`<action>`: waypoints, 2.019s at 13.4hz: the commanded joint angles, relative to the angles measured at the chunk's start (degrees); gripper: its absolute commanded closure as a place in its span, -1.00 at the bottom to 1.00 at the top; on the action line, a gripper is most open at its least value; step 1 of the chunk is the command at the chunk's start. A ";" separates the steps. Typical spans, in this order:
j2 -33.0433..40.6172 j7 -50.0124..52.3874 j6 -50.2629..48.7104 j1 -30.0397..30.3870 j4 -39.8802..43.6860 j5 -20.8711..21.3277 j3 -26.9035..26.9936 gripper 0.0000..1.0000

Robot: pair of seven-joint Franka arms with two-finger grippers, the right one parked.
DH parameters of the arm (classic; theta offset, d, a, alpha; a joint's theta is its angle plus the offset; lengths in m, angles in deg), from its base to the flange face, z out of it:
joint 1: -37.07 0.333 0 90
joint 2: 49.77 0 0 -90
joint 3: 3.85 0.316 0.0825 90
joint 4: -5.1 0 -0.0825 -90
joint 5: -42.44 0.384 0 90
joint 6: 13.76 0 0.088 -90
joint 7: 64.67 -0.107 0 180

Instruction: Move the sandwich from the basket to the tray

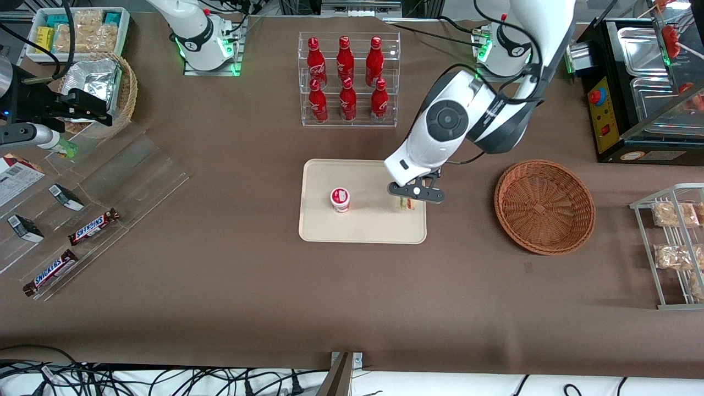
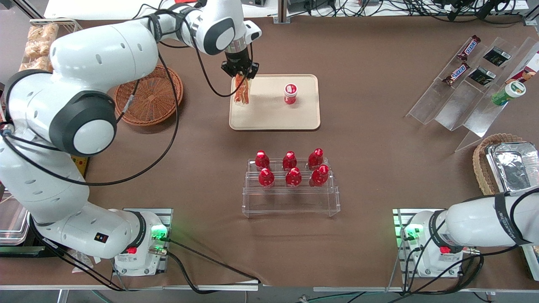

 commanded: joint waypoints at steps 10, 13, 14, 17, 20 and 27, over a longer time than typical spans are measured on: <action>-11.69 6.01 9.09 -3.63 2.42 6.22 0.86 0.99; -12.13 7.67 9.63 -3.63 2.51 6.22 0.77 0.10; -12.05 10.30 9.54 -3.72 2.51 6.48 0.94 -0.85; -9.08 12.34 7.70 -3.37 2.60 8.94 0.95 -1.00; -1.88 13.13 2.70 -0.74 3.47 8.77 1.30 -1.00; 12.81 15.34 -16.37 9.88 9.10 8.41 1.39 -1.00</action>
